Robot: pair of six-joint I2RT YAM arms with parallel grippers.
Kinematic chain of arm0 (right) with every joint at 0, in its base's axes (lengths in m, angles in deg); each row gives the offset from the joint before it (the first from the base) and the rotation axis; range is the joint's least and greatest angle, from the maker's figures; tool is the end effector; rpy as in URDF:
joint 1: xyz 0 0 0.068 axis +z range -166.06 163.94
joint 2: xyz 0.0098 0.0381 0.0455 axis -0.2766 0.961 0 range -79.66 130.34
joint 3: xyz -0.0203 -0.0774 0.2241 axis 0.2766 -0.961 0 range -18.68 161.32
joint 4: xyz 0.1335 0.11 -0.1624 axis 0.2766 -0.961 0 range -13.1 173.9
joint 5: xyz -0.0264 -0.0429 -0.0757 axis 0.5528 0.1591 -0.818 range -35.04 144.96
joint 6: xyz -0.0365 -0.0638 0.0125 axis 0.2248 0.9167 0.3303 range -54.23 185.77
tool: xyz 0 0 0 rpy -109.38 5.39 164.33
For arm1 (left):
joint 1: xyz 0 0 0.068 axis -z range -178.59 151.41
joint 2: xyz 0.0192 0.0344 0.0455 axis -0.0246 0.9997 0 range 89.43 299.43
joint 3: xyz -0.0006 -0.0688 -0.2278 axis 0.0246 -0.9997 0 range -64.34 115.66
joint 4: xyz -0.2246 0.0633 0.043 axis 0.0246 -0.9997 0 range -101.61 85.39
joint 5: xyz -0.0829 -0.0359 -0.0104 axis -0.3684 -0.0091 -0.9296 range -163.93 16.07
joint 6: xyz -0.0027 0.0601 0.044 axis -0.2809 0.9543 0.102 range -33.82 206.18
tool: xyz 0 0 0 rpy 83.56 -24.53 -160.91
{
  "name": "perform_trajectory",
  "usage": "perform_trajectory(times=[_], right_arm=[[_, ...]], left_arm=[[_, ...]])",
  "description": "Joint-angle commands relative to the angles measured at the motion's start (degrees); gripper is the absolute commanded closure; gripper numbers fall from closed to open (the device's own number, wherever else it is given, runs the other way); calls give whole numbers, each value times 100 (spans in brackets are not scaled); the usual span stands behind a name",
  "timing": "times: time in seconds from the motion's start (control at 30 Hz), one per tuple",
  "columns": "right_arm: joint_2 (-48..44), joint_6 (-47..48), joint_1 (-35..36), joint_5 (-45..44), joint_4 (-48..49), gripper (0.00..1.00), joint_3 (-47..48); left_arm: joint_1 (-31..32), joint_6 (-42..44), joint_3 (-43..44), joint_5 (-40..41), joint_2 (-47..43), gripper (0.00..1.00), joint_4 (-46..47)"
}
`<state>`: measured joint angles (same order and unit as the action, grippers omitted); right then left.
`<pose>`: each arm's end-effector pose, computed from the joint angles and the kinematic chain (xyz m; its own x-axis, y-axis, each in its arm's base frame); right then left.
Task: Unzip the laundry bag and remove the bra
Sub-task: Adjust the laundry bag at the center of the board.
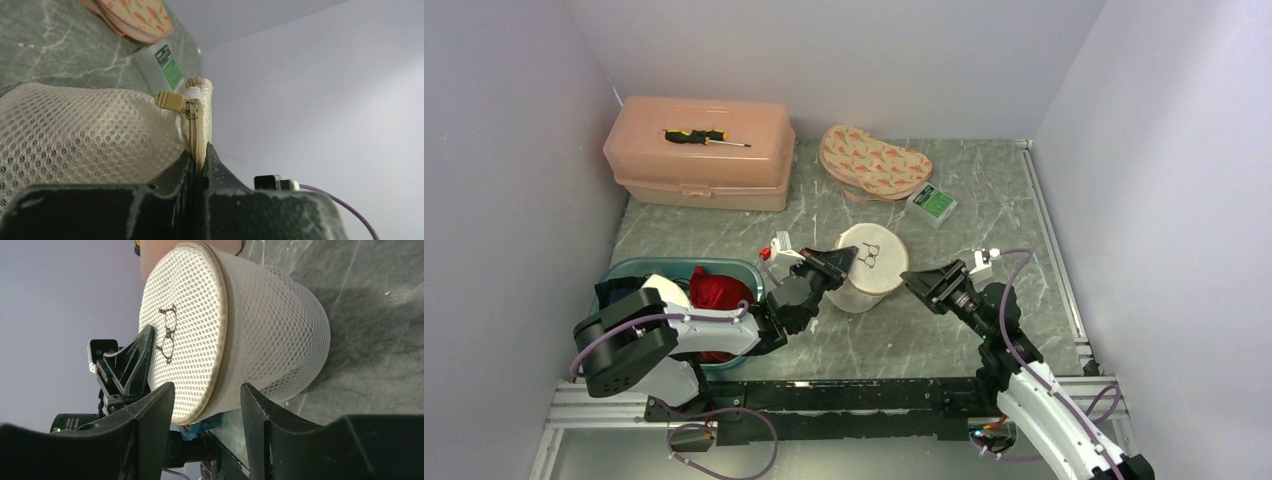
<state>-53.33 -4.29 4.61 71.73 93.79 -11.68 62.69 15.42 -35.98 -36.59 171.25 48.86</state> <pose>0.1568 0.0784 0.1766 -0.6203 0.7281 -0.2918 -0.0617 0.3255 0.9435 0.1728 -0.2361 0.1988 -0.3832 -0.8629 -0.3294 0.1337 0.3010 -0.9442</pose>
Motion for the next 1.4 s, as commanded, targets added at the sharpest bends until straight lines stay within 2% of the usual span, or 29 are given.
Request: perform_trajectory(times=[0.0,0.13,0.2,0.27,0.33,0.37,0.43,0.5,0.57,0.67,0.73,0.8,0.87,0.93,1.0,1.03,1.07,1.17,1.37], right_arm=[[560,-145,71,396,1005,45,60],[1075,-187,247,444,1567,44,66],[1292,-140,351,463,1809,47,162],[1407,-55,400,458,1888,58,258],[1327,57,421,455,1799,81,322],[1225,177,421,452,1617,90,384],[932,476,415,437,1057,100,516],[618,811,397,433,473,100,651],[389,1245,375,563,-87,100,816],[235,1771,334,1007,-734,100,1018],[94,2066,331,1306,-1089,100,1098],[-66,2381,332,1445,-1369,100,1160],[-168,2611,325,1629,-1545,100,1204],[-162,2866,334,2096,-1595,100,1239],[-109,2983,332,2578,-1517,100,1277],[-95,2987,336,2813,-1430,100,1289],[-119,2941,340,3008,-1299,100,1276],[-260,2766,338,3481,-781,100,1167],[-453,2462,334,3858,-285,100,868]], left_arm=[[34,-2,23,263,-114,97,873],[34,-23,29,155,-103,97,792],[35,-63,21,53,-71,97,789],[34,71,33,-101,-61,97,838],[36,191,61,-270,-172,94,654],[34,341,94,-369,-311,83,453],[34,524,158,-502,-782,53,-405],[26,687,328,-556,-1521,23,-1886],[8,930,503,-589,-2225,11,-3391],[-185,1594,973,-916,-3045,9,-5700],[-722,2354,1577,-1734,-3198,10,-6771],[-1514,3268,2101,-3117,-3070,8,-7250],[-2257,3930,2455,-4663,-2852,7,-7275],[-2795,4505,2680,-6571,-2367,7,-6982],[-2986,4838,3024,-8197,-1779,7,-6982],[-2997,5009,3174,-8605,-1469,7,-7017],[-3003,5105,3272,-9401,-1168,7,-6966],[-3000,4998,3214,-10403,-595,6,-6283],[-3005,5358,3234,-11003,-249,6,-5875]])
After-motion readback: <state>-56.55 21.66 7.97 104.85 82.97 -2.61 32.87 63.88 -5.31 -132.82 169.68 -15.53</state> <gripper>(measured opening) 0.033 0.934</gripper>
